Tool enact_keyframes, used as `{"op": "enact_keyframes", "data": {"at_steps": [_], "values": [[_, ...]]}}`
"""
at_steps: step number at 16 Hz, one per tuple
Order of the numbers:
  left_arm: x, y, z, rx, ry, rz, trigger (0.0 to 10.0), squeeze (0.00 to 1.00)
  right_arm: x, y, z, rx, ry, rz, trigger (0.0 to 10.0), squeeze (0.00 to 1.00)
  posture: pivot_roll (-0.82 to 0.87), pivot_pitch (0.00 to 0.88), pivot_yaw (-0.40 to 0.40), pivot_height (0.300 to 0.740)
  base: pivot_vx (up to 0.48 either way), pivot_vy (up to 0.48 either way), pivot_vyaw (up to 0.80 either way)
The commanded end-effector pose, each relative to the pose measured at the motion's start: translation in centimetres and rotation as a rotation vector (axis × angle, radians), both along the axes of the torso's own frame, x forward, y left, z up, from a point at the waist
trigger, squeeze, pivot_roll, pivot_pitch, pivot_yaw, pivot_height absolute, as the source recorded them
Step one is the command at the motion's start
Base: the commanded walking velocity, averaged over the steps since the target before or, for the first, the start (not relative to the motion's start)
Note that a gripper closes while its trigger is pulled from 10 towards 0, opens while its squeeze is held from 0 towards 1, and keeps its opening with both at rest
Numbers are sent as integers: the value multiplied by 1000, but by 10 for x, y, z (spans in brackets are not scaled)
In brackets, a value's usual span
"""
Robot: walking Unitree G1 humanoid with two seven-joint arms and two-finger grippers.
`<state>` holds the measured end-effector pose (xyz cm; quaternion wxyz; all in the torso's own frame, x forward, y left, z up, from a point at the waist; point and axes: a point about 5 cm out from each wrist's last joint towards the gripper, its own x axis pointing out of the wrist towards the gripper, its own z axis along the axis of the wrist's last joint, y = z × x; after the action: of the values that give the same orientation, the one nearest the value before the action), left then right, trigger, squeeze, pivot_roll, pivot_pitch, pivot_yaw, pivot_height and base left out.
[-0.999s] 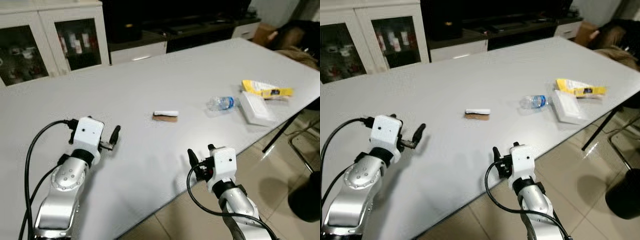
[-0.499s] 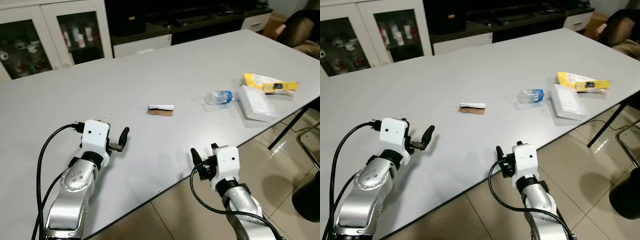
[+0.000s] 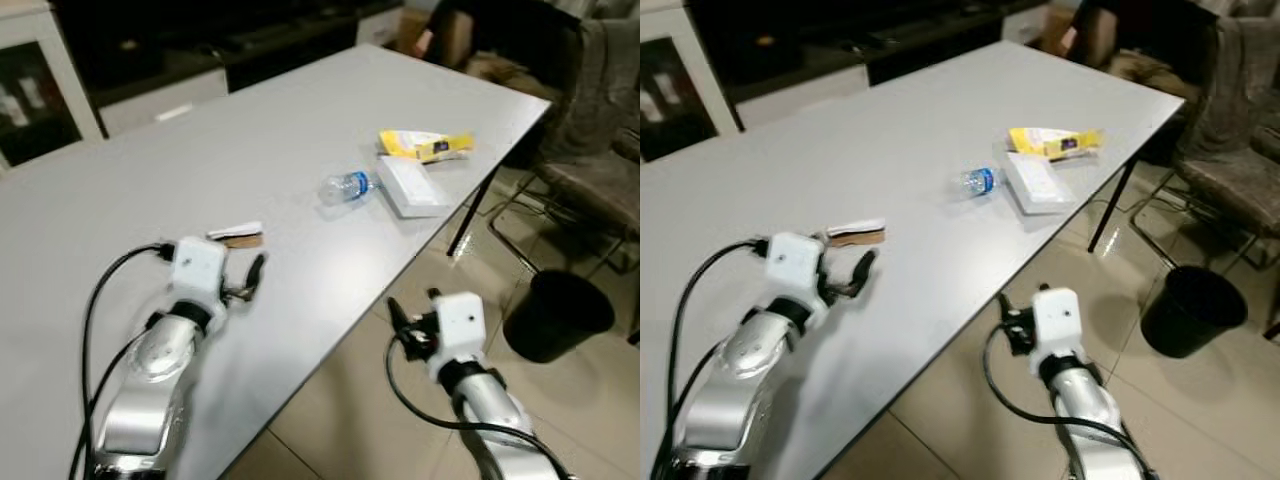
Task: Picking trash to rubbish bin
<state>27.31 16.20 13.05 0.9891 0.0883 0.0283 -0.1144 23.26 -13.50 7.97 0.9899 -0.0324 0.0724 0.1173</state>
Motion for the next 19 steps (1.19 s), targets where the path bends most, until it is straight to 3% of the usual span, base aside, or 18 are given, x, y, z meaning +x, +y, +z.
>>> {"op": "enact_keyframes", "data": {"at_steps": [1, 8, 9, 11, 14, 19], "values": [[0, 10, -3, 14, 16, 32, 10000, 0, 3, 8, 3, 9, -15, 21, 10000, 0, 2, 0, -32, 740, 311, 0, 0], [5, 22, -9, 60, 31, 65, 10000, 0, 2, 11, 2, 1, -16, 38, 10000, 0, 7, 0, -34, 740, 126, 0, 0], [8, 28, -15, 57, 72, 53, 10000, 980, 3, 13, 3, -1, -17, 46, 10000, 0, 5, 0, -34, 740, 0, 0, 0], [15, 32, -19, 66, 115, -11, 10000, 1000, 4, 13, 3, -7, -20, 52, 10000, 0, 6, 0, -35, 740, 0, 0, 0], [39, 33, -20, 109, 143, -101, 10000, 1000, 6, 10, 4, -15, -24, 48, 10000, 0, -7, 0, -38, 740, 0, 0, 0], [72, 27, -30, 256, 205, -205, 10000, 1000, 2, 3, 6, -35, -21, 41, 10000, 0, -43, 0, -39, 740, 0, 0, 0]]}}
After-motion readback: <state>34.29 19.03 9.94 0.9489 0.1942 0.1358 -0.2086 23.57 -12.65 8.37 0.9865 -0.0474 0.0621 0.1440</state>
